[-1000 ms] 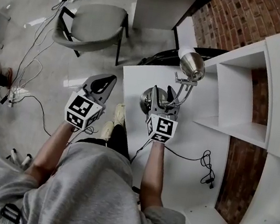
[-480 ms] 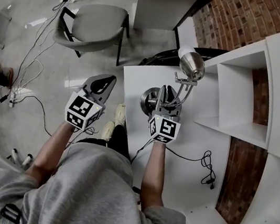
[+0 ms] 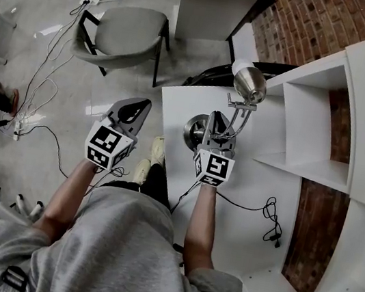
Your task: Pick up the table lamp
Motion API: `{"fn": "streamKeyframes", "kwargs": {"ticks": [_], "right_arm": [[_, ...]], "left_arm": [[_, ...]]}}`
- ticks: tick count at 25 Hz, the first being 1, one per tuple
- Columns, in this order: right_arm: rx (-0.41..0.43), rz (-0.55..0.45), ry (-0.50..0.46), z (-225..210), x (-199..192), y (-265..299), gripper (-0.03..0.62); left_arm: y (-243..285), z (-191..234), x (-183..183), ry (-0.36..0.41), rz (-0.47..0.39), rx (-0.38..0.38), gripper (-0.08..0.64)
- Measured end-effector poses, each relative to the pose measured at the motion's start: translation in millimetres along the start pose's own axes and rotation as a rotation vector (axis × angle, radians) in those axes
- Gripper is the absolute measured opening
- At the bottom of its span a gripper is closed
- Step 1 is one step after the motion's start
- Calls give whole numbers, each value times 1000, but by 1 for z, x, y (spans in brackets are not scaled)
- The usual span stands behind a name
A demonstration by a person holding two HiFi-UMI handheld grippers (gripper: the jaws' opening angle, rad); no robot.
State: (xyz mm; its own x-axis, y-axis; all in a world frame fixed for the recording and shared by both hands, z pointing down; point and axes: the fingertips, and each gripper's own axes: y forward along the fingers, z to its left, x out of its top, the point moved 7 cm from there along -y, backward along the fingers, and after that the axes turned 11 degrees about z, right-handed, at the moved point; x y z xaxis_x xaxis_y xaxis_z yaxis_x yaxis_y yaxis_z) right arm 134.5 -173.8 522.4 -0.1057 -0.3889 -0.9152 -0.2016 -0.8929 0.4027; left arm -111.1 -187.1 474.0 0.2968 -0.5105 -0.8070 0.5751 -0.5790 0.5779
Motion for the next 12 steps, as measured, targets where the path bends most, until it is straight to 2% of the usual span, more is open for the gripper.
{"fn": "streamKeyframes", "kwargs": {"ticks": [12], "right_arm": [[22,19,-71,4,2,1,21]], "left_arm": [[-6,1,-3,9,8,13,3]]}}
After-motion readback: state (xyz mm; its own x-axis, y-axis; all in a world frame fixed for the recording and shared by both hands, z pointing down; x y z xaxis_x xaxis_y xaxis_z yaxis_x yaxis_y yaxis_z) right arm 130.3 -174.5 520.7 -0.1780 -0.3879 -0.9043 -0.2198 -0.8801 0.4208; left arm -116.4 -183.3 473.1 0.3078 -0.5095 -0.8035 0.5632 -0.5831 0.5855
